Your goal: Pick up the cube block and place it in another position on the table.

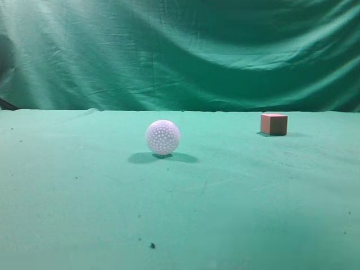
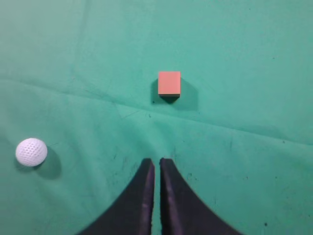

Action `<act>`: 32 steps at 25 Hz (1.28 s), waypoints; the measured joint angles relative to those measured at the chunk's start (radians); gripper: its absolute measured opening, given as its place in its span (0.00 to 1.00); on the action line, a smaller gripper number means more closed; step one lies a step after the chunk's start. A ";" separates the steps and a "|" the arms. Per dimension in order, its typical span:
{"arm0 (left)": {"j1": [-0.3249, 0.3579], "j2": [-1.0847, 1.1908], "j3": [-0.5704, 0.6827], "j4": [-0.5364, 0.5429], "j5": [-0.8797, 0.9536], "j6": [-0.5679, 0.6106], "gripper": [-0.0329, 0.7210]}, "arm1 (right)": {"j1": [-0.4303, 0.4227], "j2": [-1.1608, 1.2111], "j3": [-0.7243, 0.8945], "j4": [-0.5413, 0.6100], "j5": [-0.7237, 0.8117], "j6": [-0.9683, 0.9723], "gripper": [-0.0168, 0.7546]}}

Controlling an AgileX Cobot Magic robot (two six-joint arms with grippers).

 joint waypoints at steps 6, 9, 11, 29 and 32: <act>0.000 0.000 0.000 0.000 0.000 0.000 0.39 | 0.000 -0.255 0.238 0.000 -0.039 0.045 0.02; 0.000 0.000 0.000 0.000 0.000 0.000 0.39 | 0.000 -0.394 0.389 0.011 -0.072 0.052 0.02; 0.000 0.000 0.000 0.000 0.000 0.000 0.39 | 0.000 -0.486 0.479 0.024 -0.093 0.052 0.02; 0.000 0.000 0.000 0.000 0.000 0.000 0.39 | 0.000 -0.885 0.677 -0.003 0.014 -0.022 0.02; 0.000 0.000 0.000 0.000 0.000 0.000 0.39 | -0.002 -0.902 0.677 -0.005 -0.033 -0.082 0.02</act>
